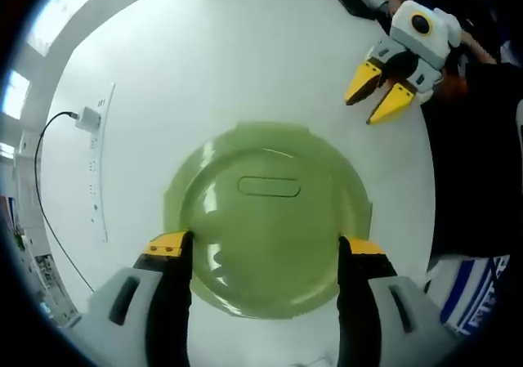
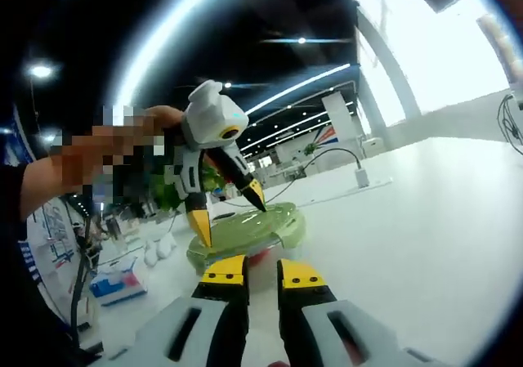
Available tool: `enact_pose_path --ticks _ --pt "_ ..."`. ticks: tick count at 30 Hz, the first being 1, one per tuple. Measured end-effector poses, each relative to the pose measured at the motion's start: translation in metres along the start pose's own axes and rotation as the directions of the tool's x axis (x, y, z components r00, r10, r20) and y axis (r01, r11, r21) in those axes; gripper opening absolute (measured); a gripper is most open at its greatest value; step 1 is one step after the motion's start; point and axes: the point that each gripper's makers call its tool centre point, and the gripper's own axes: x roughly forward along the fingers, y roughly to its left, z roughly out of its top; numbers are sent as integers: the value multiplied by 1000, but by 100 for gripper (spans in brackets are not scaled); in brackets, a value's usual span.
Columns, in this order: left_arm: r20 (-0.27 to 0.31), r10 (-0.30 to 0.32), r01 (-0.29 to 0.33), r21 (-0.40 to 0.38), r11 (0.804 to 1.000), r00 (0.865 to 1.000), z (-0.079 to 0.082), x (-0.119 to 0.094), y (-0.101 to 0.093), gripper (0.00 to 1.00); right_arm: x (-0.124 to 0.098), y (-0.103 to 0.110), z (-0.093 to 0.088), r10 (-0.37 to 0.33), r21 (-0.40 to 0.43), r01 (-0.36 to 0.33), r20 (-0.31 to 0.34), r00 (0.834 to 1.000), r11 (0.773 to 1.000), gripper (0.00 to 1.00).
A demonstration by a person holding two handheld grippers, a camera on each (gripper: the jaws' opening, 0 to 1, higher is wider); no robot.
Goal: Open container latches remove lid place lid upside down on tabletop take tomato from container place on tabletop
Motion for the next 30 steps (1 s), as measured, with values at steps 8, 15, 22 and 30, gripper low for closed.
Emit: enact_pose_path --ticks 8,15,22,30 --pt "-21 1 -1 5 1000 1000 0 1 0 71 14 -10 1 -7 120 7 -6 1000 993 10" --pt "-52 1 -1 7 1000 999 1 1 -1 71 31 -13 1 -2 237 7 -23 1000 972 14" --pt "-76 1 -1 6 1000 997 0 1 -1 71 45 -26 -4 -40 394 60 -57 998 917 19" --pt "-54 2 -2 -2 1000 999 0 0 -1 71 62 -27 -8 9 656 15 -32 999 754 22"
